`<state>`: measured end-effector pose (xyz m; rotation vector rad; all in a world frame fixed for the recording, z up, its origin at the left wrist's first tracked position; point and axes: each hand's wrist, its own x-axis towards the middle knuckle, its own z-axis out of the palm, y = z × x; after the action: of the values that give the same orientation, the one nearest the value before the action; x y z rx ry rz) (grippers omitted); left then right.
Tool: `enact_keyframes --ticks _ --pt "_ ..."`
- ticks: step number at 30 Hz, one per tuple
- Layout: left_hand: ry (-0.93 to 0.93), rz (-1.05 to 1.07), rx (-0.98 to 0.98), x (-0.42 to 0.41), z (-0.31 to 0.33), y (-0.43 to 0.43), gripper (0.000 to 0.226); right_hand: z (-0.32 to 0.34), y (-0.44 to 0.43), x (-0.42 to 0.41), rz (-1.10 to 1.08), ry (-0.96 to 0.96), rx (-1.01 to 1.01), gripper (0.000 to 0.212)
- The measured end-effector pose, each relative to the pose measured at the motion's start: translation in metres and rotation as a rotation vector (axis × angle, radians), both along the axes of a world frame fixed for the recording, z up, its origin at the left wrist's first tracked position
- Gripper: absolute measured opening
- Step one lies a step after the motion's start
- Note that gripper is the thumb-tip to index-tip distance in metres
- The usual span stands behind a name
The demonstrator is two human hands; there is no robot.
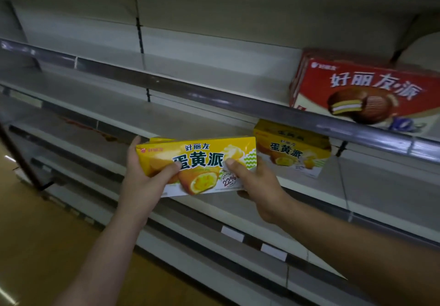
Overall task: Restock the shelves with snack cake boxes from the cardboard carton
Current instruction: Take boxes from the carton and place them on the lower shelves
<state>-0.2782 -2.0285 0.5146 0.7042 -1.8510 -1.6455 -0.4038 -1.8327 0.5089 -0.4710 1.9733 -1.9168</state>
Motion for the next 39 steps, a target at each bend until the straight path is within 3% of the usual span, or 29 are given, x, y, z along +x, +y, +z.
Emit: enact_keyframes --ticks 5,10,21,30,39 --pt "0.041 -0.137 -0.003 -0.036 -0.001 0.026 0.107 0.0 0.041 -0.016 -0.087 0.023 -0.035 0.032" --pt "0.075 -0.292 -0.002 -0.077 -0.004 0.052 0.114 -0.003 0.077 -0.032 -0.193 0.059 -0.055 0.069" --pt "0.004 -0.59 -0.15 -0.154 -0.03 0.087 0.123 -0.033 0.149 -0.069 -0.36 0.007 0.043 0.099" --pt "-0.085 -0.627 -0.188 -0.194 -0.061 0.104 0.11 -0.05 0.178 -0.097 -0.349 0.069 0.246 0.071" --pt "-0.211 -0.422 -0.324 -0.218 -0.068 0.105 0.127 -0.054 0.17 -0.115 -0.348 0.128 0.387 0.063"
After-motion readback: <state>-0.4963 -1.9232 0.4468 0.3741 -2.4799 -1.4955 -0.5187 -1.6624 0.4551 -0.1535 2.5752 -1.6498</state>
